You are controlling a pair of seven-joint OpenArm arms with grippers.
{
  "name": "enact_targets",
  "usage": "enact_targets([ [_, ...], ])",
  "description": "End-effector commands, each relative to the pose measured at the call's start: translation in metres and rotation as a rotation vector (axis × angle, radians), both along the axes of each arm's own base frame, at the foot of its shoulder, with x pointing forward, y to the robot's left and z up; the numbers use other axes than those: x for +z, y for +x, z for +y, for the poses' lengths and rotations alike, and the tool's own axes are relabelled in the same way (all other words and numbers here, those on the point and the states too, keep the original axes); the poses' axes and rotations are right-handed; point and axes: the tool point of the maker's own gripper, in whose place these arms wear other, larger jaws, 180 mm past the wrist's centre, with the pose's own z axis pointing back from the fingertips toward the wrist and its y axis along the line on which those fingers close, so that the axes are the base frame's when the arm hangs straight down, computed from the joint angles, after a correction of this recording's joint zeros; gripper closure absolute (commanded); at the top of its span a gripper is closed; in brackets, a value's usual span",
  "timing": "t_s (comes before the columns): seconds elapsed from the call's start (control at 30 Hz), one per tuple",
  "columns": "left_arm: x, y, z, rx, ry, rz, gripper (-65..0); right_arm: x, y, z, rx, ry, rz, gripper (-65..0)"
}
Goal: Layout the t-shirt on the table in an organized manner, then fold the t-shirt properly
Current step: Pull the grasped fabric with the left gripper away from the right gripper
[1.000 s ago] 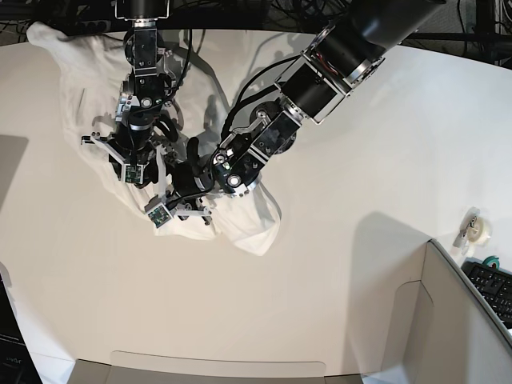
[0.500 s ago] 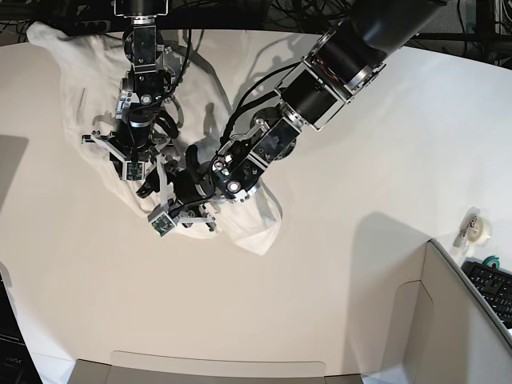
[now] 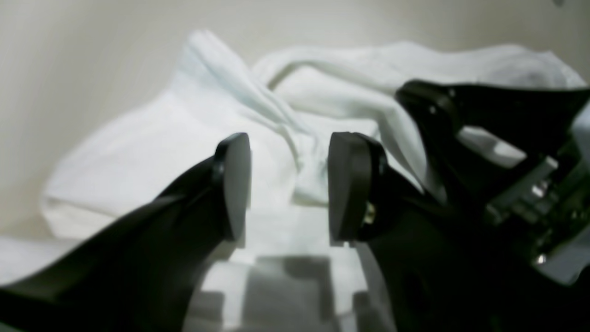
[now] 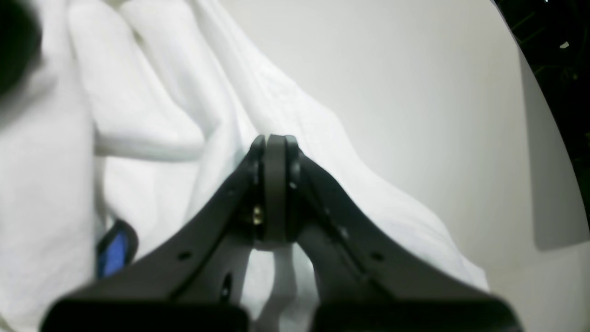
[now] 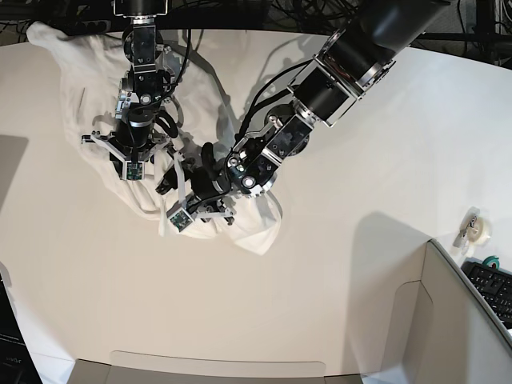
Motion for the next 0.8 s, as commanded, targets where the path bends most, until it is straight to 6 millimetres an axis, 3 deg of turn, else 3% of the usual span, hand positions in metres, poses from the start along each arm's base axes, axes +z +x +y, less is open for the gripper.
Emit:
enact_targets([
  [0.0,0.022,0.007,-0.010,-0.010,-0.044,-0.042,-26.2,-0.066,-0.058,0.023,-0.010,0.158,0.339,0.0],
  [0.27,0.010,-0.004,-0.011,-0.011,-0.043,-0.008,-16.1,-0.066,-0.058,0.023,-0.012,0.158,0.339,0.0],
  [0.37,0.012,-0.004,-0.012,-0.012,-0.046,-0.011,-2.7,-0.066,-0.058,0.023,-0.012,0.159,0.339,0.0],
  [0.43,0.014,-0.004,-0.012,-0.012,-0.050,-0.016,0.0,-0.065,-0.058,0.023,-0.012,0.159,0.337,0.0],
  [0.5,0.027,0.000,-0.011,-0.009,-0.072,-0.046,-0.4,-0.062,-0.052,0.021,-0.017,0.157,0.325,0.0],
  [0.6,0.052,0.004,-0.004,-0.012,-0.094,-0.115,0.0,-0.061,-0.056,-0.005,-0.085,0.151,0.319,0.0],
  [0.67,0.065,0.010,0.011,-0.001,-0.086,-0.153,0.0,-0.058,-0.055,-0.022,-0.135,0.151,0.306,0.0],
  [0.77,0.102,0.033,0.043,0.087,-0.119,-0.207,0.0,-0.056,-0.061,-0.049,-0.216,0.150,0.295,0.0],
])
